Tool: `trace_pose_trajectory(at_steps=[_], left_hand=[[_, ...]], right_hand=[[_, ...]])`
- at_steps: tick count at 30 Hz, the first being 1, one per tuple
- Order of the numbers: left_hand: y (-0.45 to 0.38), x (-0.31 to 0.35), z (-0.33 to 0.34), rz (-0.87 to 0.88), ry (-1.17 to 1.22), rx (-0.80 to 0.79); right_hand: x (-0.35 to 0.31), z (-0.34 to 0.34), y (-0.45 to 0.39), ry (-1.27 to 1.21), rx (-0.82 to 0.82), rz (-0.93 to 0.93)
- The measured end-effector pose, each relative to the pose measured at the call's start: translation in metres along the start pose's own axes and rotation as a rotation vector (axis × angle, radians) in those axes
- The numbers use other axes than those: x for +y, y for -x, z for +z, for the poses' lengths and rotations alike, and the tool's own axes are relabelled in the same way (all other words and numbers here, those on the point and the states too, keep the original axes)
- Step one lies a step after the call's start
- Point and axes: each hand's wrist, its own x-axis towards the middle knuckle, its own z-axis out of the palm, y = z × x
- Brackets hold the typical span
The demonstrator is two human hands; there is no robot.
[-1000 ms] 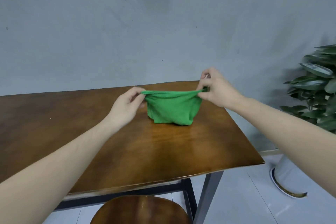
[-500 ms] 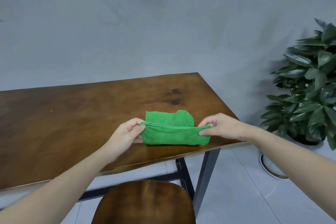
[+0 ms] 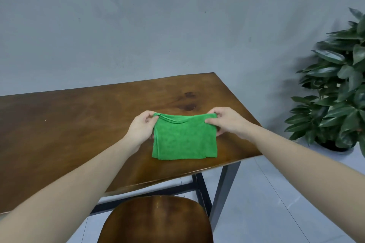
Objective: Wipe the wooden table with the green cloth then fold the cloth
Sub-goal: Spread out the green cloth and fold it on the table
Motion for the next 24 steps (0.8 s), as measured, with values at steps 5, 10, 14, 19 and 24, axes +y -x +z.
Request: trace_pose_trajectory(at_steps=[5,10,14,19,24], left_hand=[[-0.044,-0.015,0.014,-0.015,-0.199,0.082],[-0.056,-0.036,0.018,-0.09,-0.345,0.04],[-0.039,-0.035,0.011,-0.019,-0.352,0.04],[0.002,-0.04,-0.003,0.294,-0.502,-0.294],[0.013,-0.052,-0.013,0.454,-0.655,-0.446]], right_hand=[[0.013,0.009,-0.053,0.15,-0.012,0.028],[0.032,0.013,-0.068,0.326,0.01,0.005],[0.035,0.007,-0.057,0.394,0.094,0.014],[0.044,-0.003,-0.02,0.39,-0.071,0.102],[0.047,0.003,0.011,0.419,-0.217,0.055]])
